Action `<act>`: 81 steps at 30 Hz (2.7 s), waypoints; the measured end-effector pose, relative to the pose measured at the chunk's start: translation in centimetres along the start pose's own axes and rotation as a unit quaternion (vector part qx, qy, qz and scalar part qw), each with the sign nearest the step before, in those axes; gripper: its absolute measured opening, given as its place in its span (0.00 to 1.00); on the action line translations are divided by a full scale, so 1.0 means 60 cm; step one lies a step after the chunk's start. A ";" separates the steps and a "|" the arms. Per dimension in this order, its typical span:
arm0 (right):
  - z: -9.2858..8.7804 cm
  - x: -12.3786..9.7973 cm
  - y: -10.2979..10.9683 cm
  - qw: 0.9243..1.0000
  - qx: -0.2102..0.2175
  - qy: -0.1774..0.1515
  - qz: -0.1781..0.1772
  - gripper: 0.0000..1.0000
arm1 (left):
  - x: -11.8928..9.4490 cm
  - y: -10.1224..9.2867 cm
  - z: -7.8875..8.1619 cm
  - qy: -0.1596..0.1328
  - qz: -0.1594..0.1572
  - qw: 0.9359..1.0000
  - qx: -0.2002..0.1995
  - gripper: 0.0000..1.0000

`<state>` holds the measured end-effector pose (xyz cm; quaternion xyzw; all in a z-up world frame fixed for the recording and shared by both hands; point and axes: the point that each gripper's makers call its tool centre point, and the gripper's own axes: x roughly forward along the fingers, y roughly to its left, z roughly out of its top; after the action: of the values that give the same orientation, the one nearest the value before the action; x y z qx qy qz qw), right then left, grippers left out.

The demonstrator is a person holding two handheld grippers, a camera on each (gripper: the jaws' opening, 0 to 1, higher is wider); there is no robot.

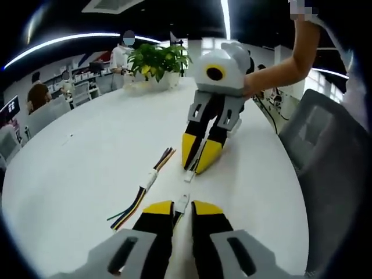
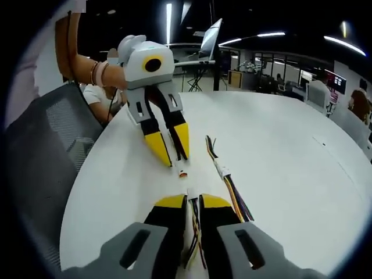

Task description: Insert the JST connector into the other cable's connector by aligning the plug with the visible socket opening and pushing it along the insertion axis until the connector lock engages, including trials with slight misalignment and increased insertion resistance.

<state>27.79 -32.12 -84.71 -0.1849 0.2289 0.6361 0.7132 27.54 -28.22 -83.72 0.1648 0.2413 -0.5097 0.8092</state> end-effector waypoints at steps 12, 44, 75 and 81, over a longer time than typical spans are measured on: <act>-0.003 0.005 -0.003 1.000 0.004 0.002 -0.003 0.05 | 0.004 -0.001 -0.005 0.010 -0.005 1.000 0.016 0.03; 0.017 -0.013 0.016 1.000 0.018 0.001 0.000 0.03 | 0.002 -0.002 0.001 0.019 -0.017 1.000 0.004 0.01; 0.051 -0.024 0.030 1.000 -0.013 -0.003 0.009 0.03 | -0.014 -0.019 0.045 0.027 -0.038 0.999 0.014 0.01; 0.054 -0.021 0.028 1.000 -0.016 -0.005 0.008 0.03 | -0.011 -0.019 0.044 0.033 -0.040 0.998 0.023 0.01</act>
<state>26.29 -31.15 -81.26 -0.1912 0.2170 0.6461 0.7063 26.86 -29.58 -81.22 0.1901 0.2625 -0.5416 0.7756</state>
